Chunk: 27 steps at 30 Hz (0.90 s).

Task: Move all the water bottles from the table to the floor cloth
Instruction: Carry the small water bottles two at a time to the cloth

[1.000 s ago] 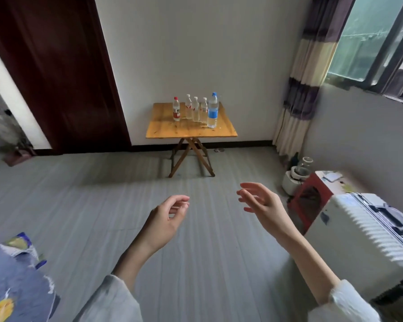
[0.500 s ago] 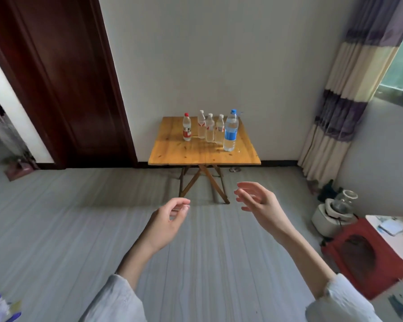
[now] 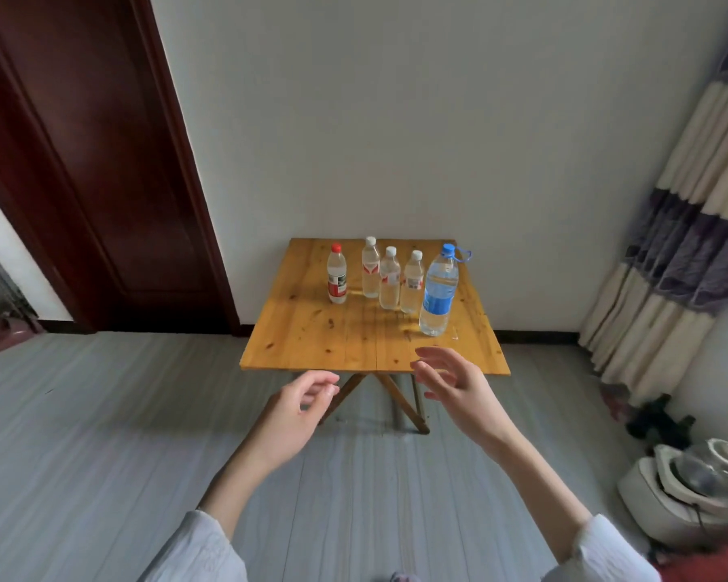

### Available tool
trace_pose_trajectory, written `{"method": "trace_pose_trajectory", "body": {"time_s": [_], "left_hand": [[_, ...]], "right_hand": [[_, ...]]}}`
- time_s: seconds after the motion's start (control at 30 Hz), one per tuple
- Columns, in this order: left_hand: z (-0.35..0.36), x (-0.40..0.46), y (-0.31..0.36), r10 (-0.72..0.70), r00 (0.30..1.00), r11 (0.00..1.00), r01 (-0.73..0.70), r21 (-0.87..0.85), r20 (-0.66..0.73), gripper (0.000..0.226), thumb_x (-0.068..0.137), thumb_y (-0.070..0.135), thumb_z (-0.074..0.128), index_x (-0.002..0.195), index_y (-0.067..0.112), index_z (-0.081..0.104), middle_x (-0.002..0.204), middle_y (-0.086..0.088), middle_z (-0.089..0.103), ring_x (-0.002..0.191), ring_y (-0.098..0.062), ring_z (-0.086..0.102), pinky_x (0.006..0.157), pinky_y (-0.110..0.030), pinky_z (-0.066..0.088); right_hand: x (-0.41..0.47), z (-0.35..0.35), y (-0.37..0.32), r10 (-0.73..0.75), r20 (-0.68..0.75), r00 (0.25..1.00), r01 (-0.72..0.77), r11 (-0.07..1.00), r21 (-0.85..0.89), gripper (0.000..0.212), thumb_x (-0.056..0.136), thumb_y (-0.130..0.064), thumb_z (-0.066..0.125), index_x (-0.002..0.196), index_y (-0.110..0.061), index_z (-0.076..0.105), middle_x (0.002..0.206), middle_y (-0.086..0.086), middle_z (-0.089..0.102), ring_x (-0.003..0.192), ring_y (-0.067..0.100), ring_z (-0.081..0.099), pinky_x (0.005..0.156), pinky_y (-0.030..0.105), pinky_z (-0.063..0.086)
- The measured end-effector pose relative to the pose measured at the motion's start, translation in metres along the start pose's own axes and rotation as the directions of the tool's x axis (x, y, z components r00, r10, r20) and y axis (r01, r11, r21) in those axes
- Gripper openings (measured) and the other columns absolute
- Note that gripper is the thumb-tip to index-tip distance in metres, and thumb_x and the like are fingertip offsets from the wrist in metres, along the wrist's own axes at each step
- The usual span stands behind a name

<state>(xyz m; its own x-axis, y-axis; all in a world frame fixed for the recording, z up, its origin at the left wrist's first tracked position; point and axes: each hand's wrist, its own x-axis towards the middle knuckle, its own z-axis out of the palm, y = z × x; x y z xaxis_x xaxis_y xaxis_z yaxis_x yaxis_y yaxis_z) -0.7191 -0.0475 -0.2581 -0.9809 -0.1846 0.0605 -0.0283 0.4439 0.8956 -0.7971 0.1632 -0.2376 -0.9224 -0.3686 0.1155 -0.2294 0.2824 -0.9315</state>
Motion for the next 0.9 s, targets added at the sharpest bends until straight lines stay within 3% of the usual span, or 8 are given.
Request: {"method": "trace_pose_trajectory", "body": {"time_s": [0.2, 0.4, 0.67, 0.8, 0.9], "left_hand": [[0.006, 0.143, -0.004, -0.048, 0.996, 0.999, 0.047, -0.022, -0.070, 0.016, 0.093, 0.025, 0.045, 0.103, 0.032, 0.056, 0.107, 0.007, 0.064, 0.104, -0.010, 0.058, 0.095, -0.034, 0.047], [0.005, 0.248, -0.025, -0.123, 0.987, 0.992, 0.121, -0.028, -0.101, 0.015, 0.092, 0.028, 0.046, 0.099, 0.037, 0.056, 0.110, 0.008, 0.063, 0.104, -0.010, 0.059, 0.091, -0.031, 0.048], [-0.003, 0.378, -0.085, -0.163, 0.973, 0.987, 0.162, -0.023, -0.163, 0.027, 0.092, 0.020, 0.049, 0.118, 0.019, 0.054, 0.117, 0.008, 0.058, 0.102, 0.000, 0.053, 0.073, -0.003, 0.041], [-0.018, 0.456, -0.126, -0.176, 0.975, 0.984, 0.171, -0.043, -0.135, 0.030, 0.091, 0.019, 0.050, 0.121, 0.018, 0.053, 0.119, 0.007, 0.057, 0.101, 0.001, 0.052, 0.072, 0.000, 0.040], [-0.030, 0.514, -0.154, -0.181, 0.976, 0.983, 0.177, -0.041, -0.121, 0.032, 0.090, 0.018, 0.053, 0.122, 0.018, 0.052, 0.120, 0.007, 0.055, 0.108, -0.008, 0.051, 0.082, -0.012, 0.039]], "right_hand": [[0.158, -0.027, 0.025, -0.003, 0.055, 0.998, 0.002, 1.000, 0.018, 0.030, 0.087, -0.030, 0.055, 0.114, -0.017, 0.056, 0.110, 0.004, 0.065, 0.099, 0.017, 0.063, 0.085, 0.040, 0.054], [0.280, -0.030, 0.046, 0.023, 0.115, 0.993, -0.024, 1.000, 0.009, 0.030, 0.088, -0.029, 0.055, 0.115, -0.016, 0.057, 0.111, 0.000, 0.065, 0.101, 0.013, 0.062, 0.090, 0.042, 0.052], [0.409, -0.010, 0.087, 0.083, 0.136, 0.987, -0.074, 0.995, -0.068, 0.026, 0.088, -0.024, 0.056, 0.113, -0.016, 0.057, 0.109, 0.003, 0.065, 0.096, 0.016, 0.063, 0.087, 0.040, 0.053], [0.487, 0.012, 0.104, 0.058, 0.085, 0.995, -0.040, 0.979, -0.201, 0.024, 0.088, -0.020, 0.057, 0.111, -0.014, 0.058, 0.103, 0.001, 0.067, 0.092, 0.010, 0.062, 0.085, 0.028, 0.051], [0.546, 0.033, 0.122, 0.060, 0.030, 0.998, -0.043, 0.916, -0.399, 0.027, 0.088, -0.020, 0.055, 0.114, -0.012, 0.057, 0.108, 0.004, 0.066, 0.103, 0.018, 0.059, 0.083, 0.023, 0.042]]}}
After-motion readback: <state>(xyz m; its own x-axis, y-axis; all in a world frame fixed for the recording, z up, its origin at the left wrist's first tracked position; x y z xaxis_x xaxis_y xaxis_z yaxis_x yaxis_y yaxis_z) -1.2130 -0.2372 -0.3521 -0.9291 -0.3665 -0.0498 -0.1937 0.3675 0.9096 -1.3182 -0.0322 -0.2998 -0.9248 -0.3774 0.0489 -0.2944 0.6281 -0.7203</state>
